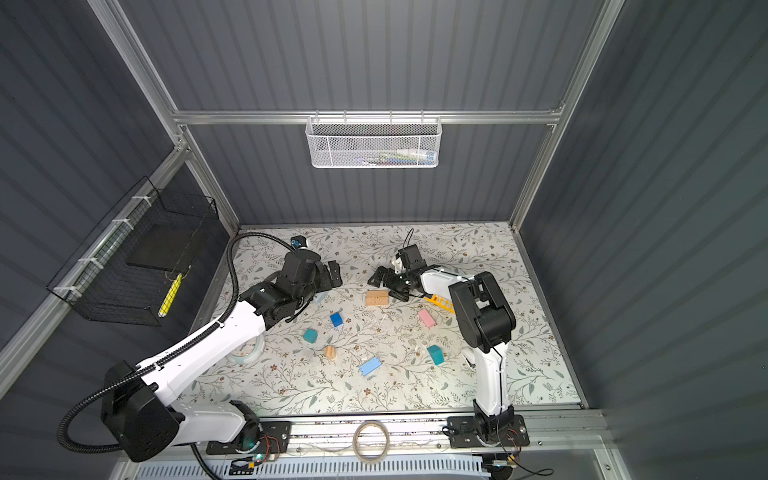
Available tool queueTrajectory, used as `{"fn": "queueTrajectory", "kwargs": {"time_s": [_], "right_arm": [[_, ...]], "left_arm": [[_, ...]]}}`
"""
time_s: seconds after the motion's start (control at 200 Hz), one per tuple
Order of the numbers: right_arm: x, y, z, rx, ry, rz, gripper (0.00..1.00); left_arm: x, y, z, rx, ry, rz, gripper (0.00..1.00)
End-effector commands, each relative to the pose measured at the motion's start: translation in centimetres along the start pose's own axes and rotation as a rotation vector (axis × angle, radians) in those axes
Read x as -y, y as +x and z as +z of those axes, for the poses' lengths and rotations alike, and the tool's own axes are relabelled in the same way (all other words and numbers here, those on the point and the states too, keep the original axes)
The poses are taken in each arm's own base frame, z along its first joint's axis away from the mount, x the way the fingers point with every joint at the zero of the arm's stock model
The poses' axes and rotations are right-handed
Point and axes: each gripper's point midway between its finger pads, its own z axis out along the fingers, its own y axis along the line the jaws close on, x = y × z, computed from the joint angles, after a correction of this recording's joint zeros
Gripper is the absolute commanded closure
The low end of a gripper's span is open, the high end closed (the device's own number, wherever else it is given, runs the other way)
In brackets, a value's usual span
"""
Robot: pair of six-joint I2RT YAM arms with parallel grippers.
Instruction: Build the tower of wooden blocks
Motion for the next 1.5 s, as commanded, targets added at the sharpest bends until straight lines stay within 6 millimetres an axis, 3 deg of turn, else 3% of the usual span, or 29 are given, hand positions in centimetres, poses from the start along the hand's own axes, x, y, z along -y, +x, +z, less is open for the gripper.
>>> {"fn": "queueTrajectory", "kwargs": {"time_s": [0.0,1.496], "right_arm": [[0.51,0.47,0.68,-0.028,0.016,0.008,0.01],[0.87,0.92,0.85,-0.045,0.024,0.025,0.05]], "left_arm": [[-0.11,-0.23,0.01,0.003,0.003,-0.017,0.00],[-0.20,-0.11,0.02,-0.004,0.004,-0.027,0.00]]}}
